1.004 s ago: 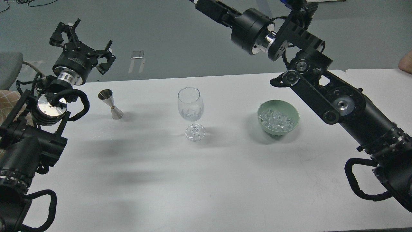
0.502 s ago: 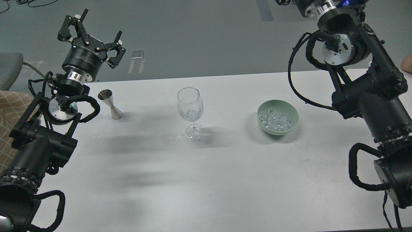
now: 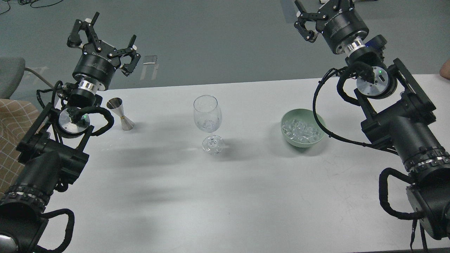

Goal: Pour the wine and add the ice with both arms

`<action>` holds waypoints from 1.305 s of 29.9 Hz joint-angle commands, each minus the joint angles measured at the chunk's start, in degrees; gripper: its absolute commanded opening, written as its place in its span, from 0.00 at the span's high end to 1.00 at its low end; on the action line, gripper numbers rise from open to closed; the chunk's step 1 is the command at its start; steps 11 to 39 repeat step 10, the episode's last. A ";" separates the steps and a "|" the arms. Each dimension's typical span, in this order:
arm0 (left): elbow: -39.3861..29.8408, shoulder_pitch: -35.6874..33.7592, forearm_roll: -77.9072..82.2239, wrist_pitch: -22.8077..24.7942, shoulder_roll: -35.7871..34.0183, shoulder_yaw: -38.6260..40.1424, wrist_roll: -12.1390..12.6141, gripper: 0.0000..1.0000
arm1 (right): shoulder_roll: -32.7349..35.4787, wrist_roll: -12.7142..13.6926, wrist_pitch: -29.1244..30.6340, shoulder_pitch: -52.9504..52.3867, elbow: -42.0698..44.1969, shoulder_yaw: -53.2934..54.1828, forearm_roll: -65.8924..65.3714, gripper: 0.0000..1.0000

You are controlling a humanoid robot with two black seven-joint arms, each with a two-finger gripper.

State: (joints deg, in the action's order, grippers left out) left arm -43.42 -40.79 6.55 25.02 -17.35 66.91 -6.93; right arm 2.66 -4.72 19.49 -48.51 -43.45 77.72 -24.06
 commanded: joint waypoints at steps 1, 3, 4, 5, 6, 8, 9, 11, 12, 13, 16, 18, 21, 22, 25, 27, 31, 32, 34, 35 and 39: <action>0.01 0.01 -0.05 0.03 0.21 -0.02 0.16 0.02 | 0.07 -0.29 -0.33 0.08 0.47 1.11 0.77 0.00; 0.01 0.01 -0.14 0.03 0.39 0.06 0.16 0.02 | 0.07 -0.29 -0.24 0.26 0.39 2.87 1.47 0.00; 0.01 0.01 -0.14 0.03 0.39 0.06 0.16 0.02 | 0.07 -0.29 -0.24 0.26 0.38 2.87 1.47 0.00; -0.08 -0.08 -0.14 0.03 0.56 0.06 0.16 0.02 | 0.07 -0.29 -0.24 0.35 0.30 3.13 1.47 0.00; -0.08 -0.08 -0.14 0.03 0.39 0.06 0.16 0.02 | 0.07 -0.29 -0.24 0.26 0.30 3.14 1.47 0.00; -0.08 -0.08 -0.05 0.03 0.30 0.06 0.16 0.02 | 0.07 -0.29 -0.24 0.26 0.30 3.14 1.47 0.00; -0.08 -0.08 -0.05 0.03 0.21 0.06 0.16 0.02 | -0.02 -0.29 -0.24 0.26 0.30 3.14 1.47 0.00; -0.08 -0.08 -0.05 0.03 0.21 0.06 0.16 0.02 | -0.02 -0.29 -0.24 0.26 0.30 3.14 1.47 0.00; -0.08 -0.08 -0.05 0.03 0.21 0.06 0.16 0.02 | -0.02 -0.29 -0.24 0.26 0.30 3.14 1.47 0.00; -0.08 -0.08 -0.05 0.03 0.21 0.06 0.16 0.02 | -0.02 -0.29 -0.24 0.26 0.30 3.14 1.47 0.00; -0.08 -0.08 -0.05 0.03 0.21 0.06 0.16 0.02 | -0.02 -0.29 -0.24 0.26 0.30 3.14 1.47 0.00; -0.08 -0.08 -0.05 0.03 0.21 0.06 0.16 0.02 | -0.02 -0.29 -0.24 0.26 0.30 3.14 1.47 0.00; -0.08 -0.08 -0.05 0.03 0.21 0.06 0.16 0.02 | -0.02 -0.29 -0.24 0.26 0.30 3.14 1.47 0.00; -0.08 -0.08 -0.05 0.03 0.21 0.06 0.16 0.02 | -0.02 -0.29 -0.24 0.26 0.30 3.14 1.47 0.00; -0.08 -0.08 -0.05 0.03 0.21 0.06 0.16 0.02 | -0.02 -0.29 -0.24 0.26 0.30 3.14 1.47 0.00; -0.08 -0.08 -0.05 0.03 0.21 0.06 0.16 0.02 | -0.02 -0.29 -0.24 0.26 0.30 3.14 1.47 0.00; -0.08 -0.08 -0.05 0.03 0.21 0.06 0.16 0.02 | -0.02 -0.29 -0.24 0.26 0.30 3.14 1.47 0.00; -0.08 -0.08 -0.05 0.03 0.21 0.06 0.16 0.02 | -0.02 -0.29 -0.24 0.26 0.30 3.14 1.47 0.00; -0.08 -0.08 -0.05 0.03 0.21 0.06 0.16 0.02 | -0.02 -0.29 -0.24 0.26 0.30 3.14 1.47 0.00; -0.08 -0.08 -0.05 0.03 0.21 0.06 0.16 0.02 | -0.02 -0.29 -0.24 0.26 0.30 3.14 1.47 0.00; -0.08 -0.08 -0.05 0.03 0.21 0.06 0.16 0.02 | -0.02 -0.29 -0.24 0.26 0.30 3.14 1.47 0.00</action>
